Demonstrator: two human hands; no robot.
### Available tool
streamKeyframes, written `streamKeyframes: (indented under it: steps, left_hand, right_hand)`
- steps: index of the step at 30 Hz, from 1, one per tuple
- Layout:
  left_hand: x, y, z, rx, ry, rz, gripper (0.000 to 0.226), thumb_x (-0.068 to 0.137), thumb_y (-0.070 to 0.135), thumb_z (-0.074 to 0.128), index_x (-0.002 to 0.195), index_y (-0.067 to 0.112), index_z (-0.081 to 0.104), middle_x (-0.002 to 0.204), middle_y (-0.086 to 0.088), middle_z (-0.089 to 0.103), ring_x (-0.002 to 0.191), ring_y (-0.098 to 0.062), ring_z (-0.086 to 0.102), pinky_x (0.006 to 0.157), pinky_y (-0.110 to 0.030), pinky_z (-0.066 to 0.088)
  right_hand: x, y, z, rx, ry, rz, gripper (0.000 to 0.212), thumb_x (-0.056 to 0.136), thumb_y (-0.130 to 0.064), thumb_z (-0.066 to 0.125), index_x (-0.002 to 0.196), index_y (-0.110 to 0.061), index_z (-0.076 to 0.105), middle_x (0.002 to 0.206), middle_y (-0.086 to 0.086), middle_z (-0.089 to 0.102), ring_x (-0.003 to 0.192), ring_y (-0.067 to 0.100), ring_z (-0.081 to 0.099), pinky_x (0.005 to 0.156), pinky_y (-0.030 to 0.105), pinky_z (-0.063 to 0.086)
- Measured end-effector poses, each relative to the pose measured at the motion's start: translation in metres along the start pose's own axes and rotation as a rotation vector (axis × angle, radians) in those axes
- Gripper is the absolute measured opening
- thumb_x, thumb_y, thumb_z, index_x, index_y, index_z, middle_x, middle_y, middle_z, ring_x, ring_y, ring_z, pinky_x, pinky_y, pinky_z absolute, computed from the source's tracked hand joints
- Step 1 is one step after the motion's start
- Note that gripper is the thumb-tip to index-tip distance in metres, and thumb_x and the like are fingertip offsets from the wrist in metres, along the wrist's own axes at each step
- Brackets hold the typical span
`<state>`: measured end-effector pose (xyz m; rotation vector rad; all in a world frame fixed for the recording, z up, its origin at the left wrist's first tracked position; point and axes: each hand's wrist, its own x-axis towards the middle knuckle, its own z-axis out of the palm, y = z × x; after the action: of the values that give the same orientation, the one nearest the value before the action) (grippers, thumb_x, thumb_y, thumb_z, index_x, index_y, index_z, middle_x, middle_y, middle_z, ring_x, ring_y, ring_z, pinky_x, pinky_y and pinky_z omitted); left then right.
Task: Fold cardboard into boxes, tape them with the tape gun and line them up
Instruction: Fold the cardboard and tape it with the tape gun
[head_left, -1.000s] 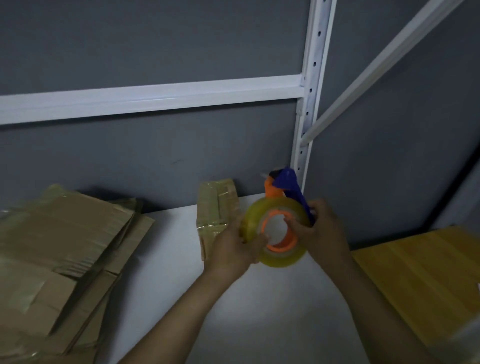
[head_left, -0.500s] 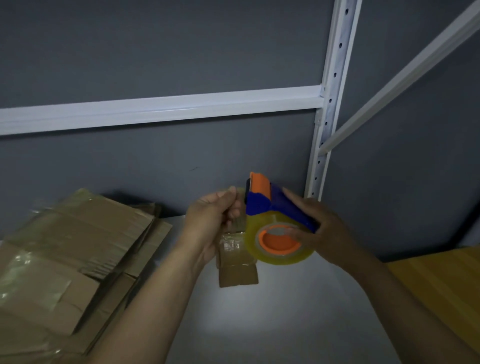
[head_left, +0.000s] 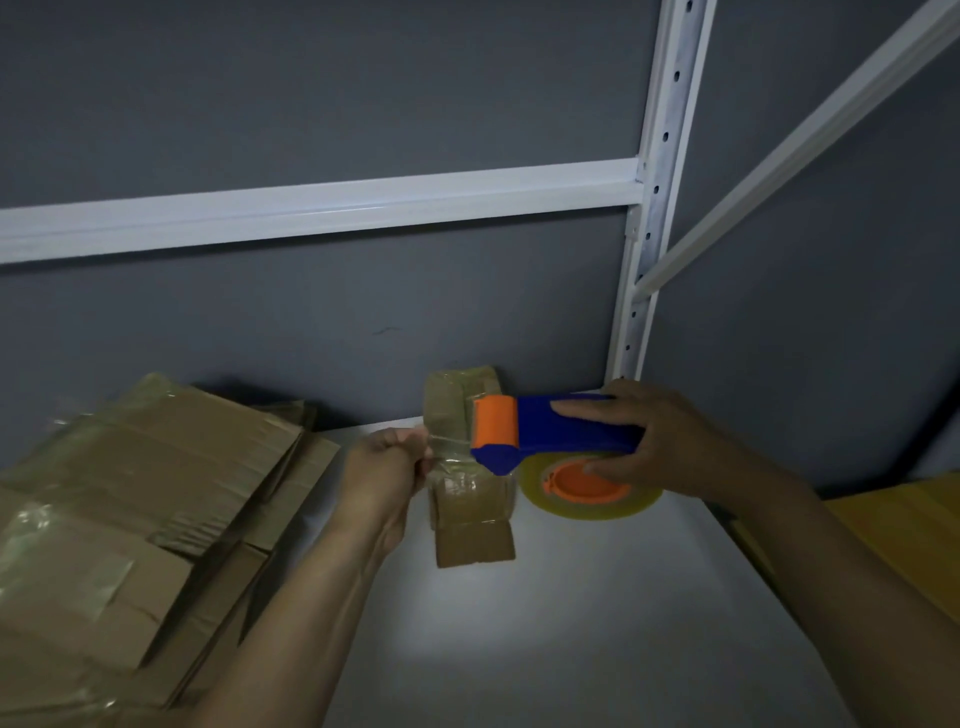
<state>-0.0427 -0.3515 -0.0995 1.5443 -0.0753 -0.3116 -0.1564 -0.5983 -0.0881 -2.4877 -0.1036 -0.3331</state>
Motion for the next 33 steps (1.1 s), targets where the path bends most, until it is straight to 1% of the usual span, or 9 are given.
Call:
streamKeyframes:
  steps: [8, 13, 16, 20, 22, 25, 27, 30, 33]
  left_hand:
    - [0.014, -0.021, -0.014, 0.006, 0.117, -0.112, 0.024, 0.097, 0.017, 0.054, 0.075, 0.008, 0.058, 0.064, -0.008, 0.052, 0.06, -0.018, 0.045, 0.06, -0.031, 0.039]
    - [0.022, -0.033, -0.015, 0.063, 0.116, -0.141, 0.032, 0.093, 0.03, 0.062, 0.069, 0.01, 0.059, 0.061, -0.007, 0.053, 0.058, -0.018, 0.046, 0.058, -0.031, 0.04]
    - [0.026, -0.042, -0.013, 0.071, 0.147, -0.141, 0.033, 0.093, 0.027, 0.063, 0.066, 0.008, 0.057, 0.06, -0.007, 0.051, 0.058, -0.018, 0.045, 0.056, -0.03, 0.039]
    - [0.033, -0.046, -0.02, -0.1, 0.036, -0.197, 0.033, 0.094, 0.028, 0.061, 0.066, 0.011, 0.055, 0.058, -0.004, 0.051, 0.054, -0.015, 0.044, 0.053, -0.027, 0.035]
    - [0.039, -0.051, -0.024, 0.002, -0.011, -0.207, 0.037, 0.095, 0.038, 0.057, 0.071, 0.011, 0.058, 0.062, -0.005, 0.055, 0.057, -0.016, 0.048, 0.055, -0.027, 0.039]
    - [0.043, -0.065, -0.027, 0.343, 0.096, -0.066, 0.042, 0.091, 0.051, 0.056, 0.108, 0.013, 0.058, 0.093, -0.008, 0.064, 0.083, -0.022, 0.062, 0.072, -0.031, 0.052]
    - [0.038, -0.067, -0.028, 0.321, 0.161, 0.198, 0.043, 0.095, 0.038, 0.055, 0.133, 0.018, 0.047, 0.117, 0.0, 0.059, 0.106, -0.018, 0.06, 0.083, -0.024, 0.049]
    - [0.036, -0.064, -0.025, 0.182, -0.124, 0.356, 0.054, 0.094, 0.05, 0.049, 0.143, 0.03, 0.04, 0.145, 0.01, 0.042, 0.129, -0.002, 0.044, 0.092, -0.01, 0.038]
    - [0.042, -0.064, -0.032, 0.593, -0.27, 0.419, 0.079, 0.081, 0.072, 0.032, 0.151, 0.037, 0.02, 0.158, 0.016, 0.012, 0.141, 0.003, 0.011, 0.105, -0.009, 0.02]
  right_hand:
    - [0.01, 0.005, -0.004, -0.251, -0.085, 0.049, 0.065, 0.08, -0.045, 0.071, 0.131, -0.056, 0.032, 0.12, -0.006, 0.048, 0.109, 0.01, 0.049, 0.085, 0.027, 0.053]
    - [0.025, 0.002, -0.001, -0.42, -0.17, 0.037, 0.071, 0.083, -0.051, 0.066, 0.144, -0.042, 0.032, 0.119, -0.011, 0.044, 0.105, 0.004, 0.044, 0.071, 0.007, 0.04]
    - [0.027, -0.001, 0.003, -0.416, -0.182, 0.051, 0.07, 0.083, -0.051, 0.065, 0.144, -0.043, 0.031, 0.12, -0.012, 0.044, 0.108, 0.006, 0.046, 0.077, 0.013, 0.045]
    - [0.03, -0.006, 0.008, -0.439, -0.188, 0.022, 0.07, 0.084, -0.052, 0.064, 0.144, -0.044, 0.029, 0.125, -0.011, 0.045, 0.105, 0.001, 0.041, 0.072, 0.006, 0.036]
    - [0.031, -0.01, 0.01, -0.45, -0.189, 0.015, 0.069, 0.084, -0.053, 0.063, 0.144, -0.046, 0.028, 0.123, -0.011, 0.044, 0.102, -0.001, 0.037, 0.067, 0.004, 0.031]
    - [0.033, -0.015, 0.017, -0.434, -0.179, 0.026, 0.069, 0.085, -0.052, 0.062, 0.144, -0.047, 0.027, 0.126, -0.008, 0.045, 0.109, 0.005, 0.044, 0.077, 0.01, 0.039]
    - [0.037, -0.02, 0.024, -0.443, -0.172, 0.03, 0.069, 0.086, -0.051, 0.061, 0.144, -0.046, 0.027, 0.129, -0.006, 0.045, 0.116, 0.009, 0.046, 0.08, 0.014, 0.038]
    - [0.044, -0.023, 0.033, -0.456, -0.182, 0.022, 0.069, 0.088, -0.049, 0.06, 0.147, -0.042, 0.024, 0.133, -0.005, 0.043, 0.119, 0.009, 0.044, 0.067, 0.004, 0.028]
    - [0.044, -0.019, 0.033, -0.406, -0.196, 0.047, 0.07, 0.089, -0.047, 0.06, 0.147, -0.042, 0.022, 0.133, -0.004, 0.042, 0.114, 0.008, 0.043, 0.065, 0.002, 0.026]
